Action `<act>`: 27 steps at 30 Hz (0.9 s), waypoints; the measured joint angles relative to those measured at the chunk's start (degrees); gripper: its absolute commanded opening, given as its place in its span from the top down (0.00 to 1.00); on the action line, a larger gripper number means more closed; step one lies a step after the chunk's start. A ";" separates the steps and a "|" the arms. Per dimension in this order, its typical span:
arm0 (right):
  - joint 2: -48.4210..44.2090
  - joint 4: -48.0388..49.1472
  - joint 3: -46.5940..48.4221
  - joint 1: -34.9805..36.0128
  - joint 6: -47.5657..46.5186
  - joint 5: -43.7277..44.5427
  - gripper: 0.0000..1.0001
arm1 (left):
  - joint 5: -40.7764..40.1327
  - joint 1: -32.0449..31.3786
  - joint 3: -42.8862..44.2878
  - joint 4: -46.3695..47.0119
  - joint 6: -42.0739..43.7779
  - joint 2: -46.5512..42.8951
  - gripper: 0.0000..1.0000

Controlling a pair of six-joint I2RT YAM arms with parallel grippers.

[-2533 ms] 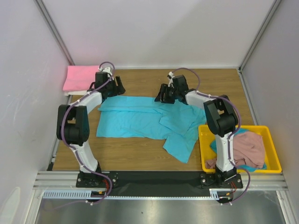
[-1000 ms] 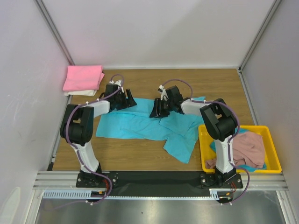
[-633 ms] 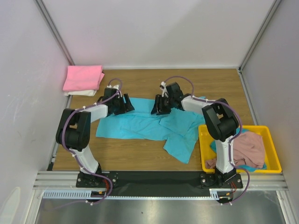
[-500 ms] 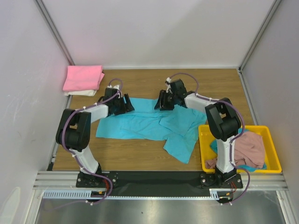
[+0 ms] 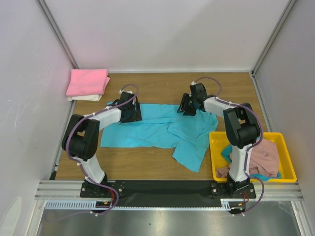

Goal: Fold and stack the t-shirts
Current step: Fold the tshirt

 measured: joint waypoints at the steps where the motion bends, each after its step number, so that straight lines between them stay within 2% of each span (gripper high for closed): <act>1: -0.59 -0.20 -0.74 -0.15 0.00 0.35 0.50 | -0.94 0.07 0.61 -0.66 -0.26 0.00 0.25; 13: -3.52 -0.96 -4.52 -2.25 -0.09 3.54 0.51 | -7.54 1.16 15.91 -1.44 -2.91 5.40 0.25; 20: -3.52 -1.07 -4.70 -3.21 -0.26 4.00 0.52 | -7.13 4.44 17.03 -1.03 -7.74 12.15 0.26; 27: -3.04 -1.14 -4.22 -5.20 -0.83 3.98 0.52 | -4.94 7.69 17.03 0.00 -11.58 13.77 0.26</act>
